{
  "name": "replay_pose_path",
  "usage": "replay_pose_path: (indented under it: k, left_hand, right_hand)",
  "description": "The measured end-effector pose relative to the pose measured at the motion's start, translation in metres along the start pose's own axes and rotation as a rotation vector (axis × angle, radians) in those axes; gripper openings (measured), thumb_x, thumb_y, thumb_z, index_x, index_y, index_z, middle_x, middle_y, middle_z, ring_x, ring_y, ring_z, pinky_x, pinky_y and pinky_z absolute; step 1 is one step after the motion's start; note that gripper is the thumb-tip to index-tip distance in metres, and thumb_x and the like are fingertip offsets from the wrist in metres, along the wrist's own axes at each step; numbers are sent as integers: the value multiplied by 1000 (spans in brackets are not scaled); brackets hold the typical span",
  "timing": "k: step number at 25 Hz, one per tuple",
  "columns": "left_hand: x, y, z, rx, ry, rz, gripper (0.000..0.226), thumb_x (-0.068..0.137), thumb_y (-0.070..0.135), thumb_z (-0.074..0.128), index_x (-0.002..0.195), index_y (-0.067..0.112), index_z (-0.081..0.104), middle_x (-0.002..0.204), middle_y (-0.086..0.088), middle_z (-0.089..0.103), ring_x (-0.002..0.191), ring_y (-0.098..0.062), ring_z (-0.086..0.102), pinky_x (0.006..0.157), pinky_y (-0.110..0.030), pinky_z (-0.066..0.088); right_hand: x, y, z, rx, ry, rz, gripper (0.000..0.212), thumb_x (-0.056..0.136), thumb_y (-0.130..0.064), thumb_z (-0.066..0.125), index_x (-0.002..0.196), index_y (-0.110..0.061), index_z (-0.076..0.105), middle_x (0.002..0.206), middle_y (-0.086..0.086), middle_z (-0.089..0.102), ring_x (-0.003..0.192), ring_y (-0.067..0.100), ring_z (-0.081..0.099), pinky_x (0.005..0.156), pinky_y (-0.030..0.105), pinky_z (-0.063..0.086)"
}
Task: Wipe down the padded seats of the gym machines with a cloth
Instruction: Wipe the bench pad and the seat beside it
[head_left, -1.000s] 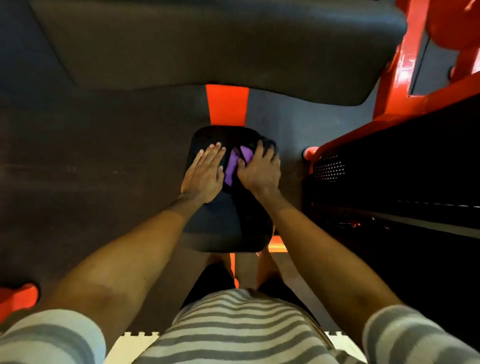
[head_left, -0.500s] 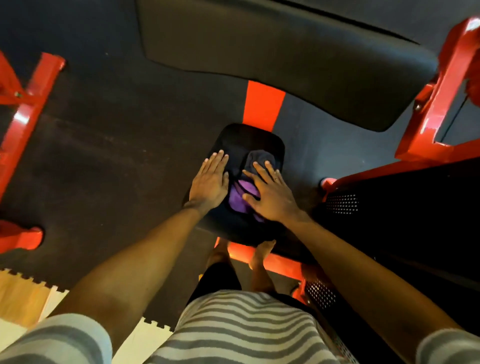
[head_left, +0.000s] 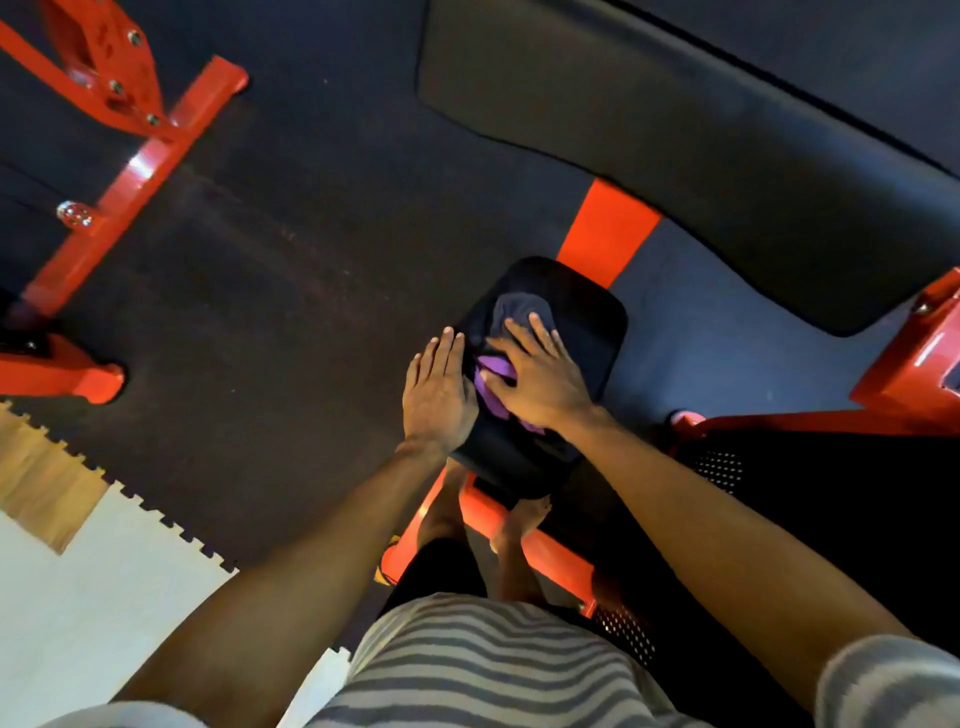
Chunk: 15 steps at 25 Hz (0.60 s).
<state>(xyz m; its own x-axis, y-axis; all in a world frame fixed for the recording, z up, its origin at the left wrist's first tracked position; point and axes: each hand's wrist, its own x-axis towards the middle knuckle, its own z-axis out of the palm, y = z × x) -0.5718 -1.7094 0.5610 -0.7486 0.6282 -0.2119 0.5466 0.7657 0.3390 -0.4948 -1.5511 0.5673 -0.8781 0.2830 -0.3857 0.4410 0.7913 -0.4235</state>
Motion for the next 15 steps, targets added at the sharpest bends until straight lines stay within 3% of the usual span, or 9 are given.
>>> replay_pose_path:
  k: [2, 6, 11, 15]
  left_hand:
    - [-1, 3, -2, -33, -13, -49, 62, 97, 33, 29, 155, 11, 38, 163, -7, 33, 150, -26, 30, 123, -43, 21]
    - [5, 11, -6, -55, 7, -106, 56, 101, 27, 37, 154, 11, 39, 160, -7, 38, 148, -25, 35, 122, -42, 26]
    - [27, 13, -8, -76, -27, -235, 51, 102, 25, 44, 150, 8, 43, 146, -13, 53, 132, -31, 52, 108, -42, 40]
    - [41, 20, -8, -33, -64, -307, 45, 101, 28, 43, 141, 9, 50, 130, -15, 62, 117, -36, 61, 95, -44, 45]
  right_hand:
    - [-26, 21, 5, -21, -6, -53, 63, 94, -60, 55, 151, -33, 43, 169, -3, 19, 158, 22, 1, 127, 49, 8]
    - [14, 66, -12, -55, 18, 9, 54, 97, -37, 60, 148, -29, 47, 168, -2, 22, 158, 26, 9, 125, 53, 15]
    - [92, 33, -25, 20, 21, 140, 59, 95, -22, 53, 152, -24, 38, 168, 5, 21, 157, 33, 6, 126, 49, 8]
    - [52, 15, -5, 8, 64, -150, 56, 88, -17, 63, 144, -17, 52, 159, 5, 40, 155, 30, 19, 125, 48, 15]
